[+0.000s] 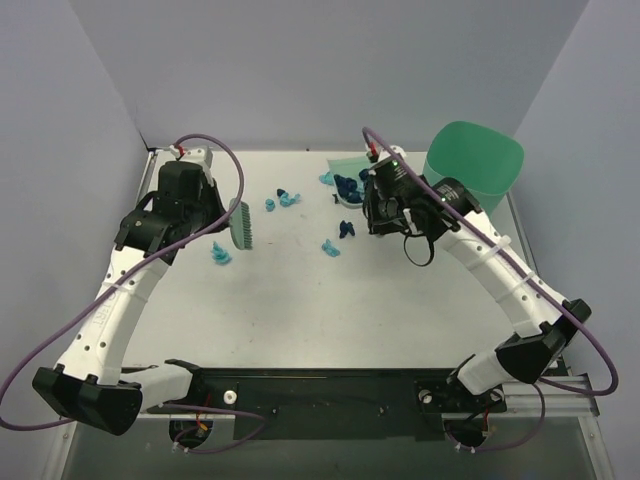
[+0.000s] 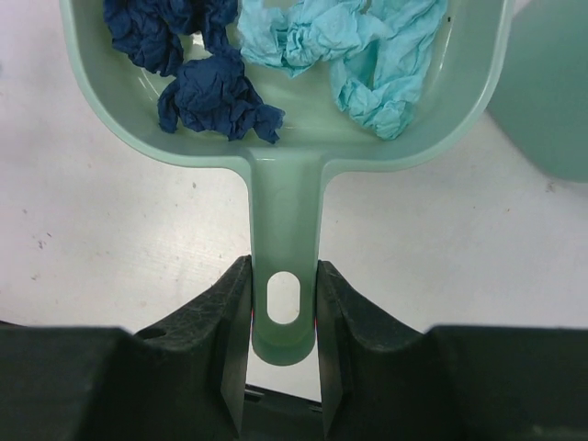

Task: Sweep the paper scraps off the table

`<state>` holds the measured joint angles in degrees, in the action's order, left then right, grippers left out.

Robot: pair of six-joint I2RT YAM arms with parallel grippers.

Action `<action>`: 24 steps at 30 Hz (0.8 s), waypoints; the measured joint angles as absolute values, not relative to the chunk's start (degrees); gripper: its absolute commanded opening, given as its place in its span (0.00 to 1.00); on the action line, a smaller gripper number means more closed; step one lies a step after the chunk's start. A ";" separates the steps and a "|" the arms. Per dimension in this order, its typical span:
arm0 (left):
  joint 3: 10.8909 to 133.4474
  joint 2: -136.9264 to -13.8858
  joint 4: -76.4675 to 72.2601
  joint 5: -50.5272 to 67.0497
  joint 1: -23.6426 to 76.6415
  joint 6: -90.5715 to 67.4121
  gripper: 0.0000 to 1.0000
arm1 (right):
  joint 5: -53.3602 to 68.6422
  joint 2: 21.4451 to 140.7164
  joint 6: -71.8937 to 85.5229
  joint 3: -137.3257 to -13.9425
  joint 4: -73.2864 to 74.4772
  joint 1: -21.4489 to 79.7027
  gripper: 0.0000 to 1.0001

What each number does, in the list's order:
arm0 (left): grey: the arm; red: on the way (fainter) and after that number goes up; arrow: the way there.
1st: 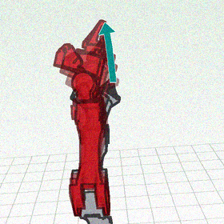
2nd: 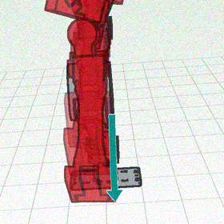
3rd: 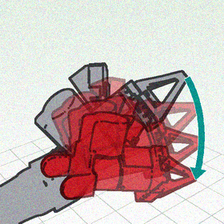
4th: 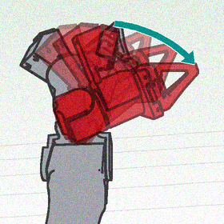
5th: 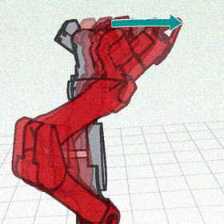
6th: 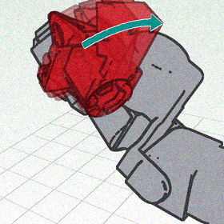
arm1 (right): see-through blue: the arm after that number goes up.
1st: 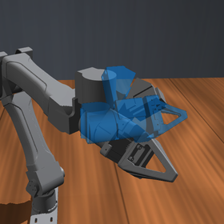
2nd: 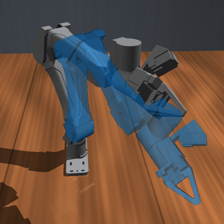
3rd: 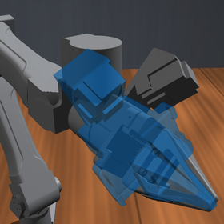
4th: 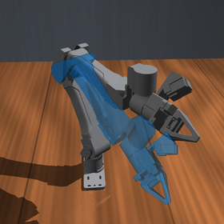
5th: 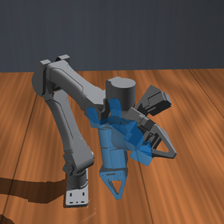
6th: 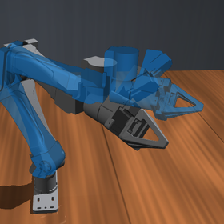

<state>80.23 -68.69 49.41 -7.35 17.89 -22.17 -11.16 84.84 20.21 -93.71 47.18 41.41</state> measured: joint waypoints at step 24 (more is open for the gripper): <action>78.22 -70.02 46.35 -3.97 17.89 -22.41 0.00 | 19.42 87.09 42.65 -103.39 42.78 5.80 0.00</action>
<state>78.22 -70.02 46.35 -3.97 17.89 -22.41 19.42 87.09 42.65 -103.39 42.78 5.80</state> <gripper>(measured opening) 0.165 0.241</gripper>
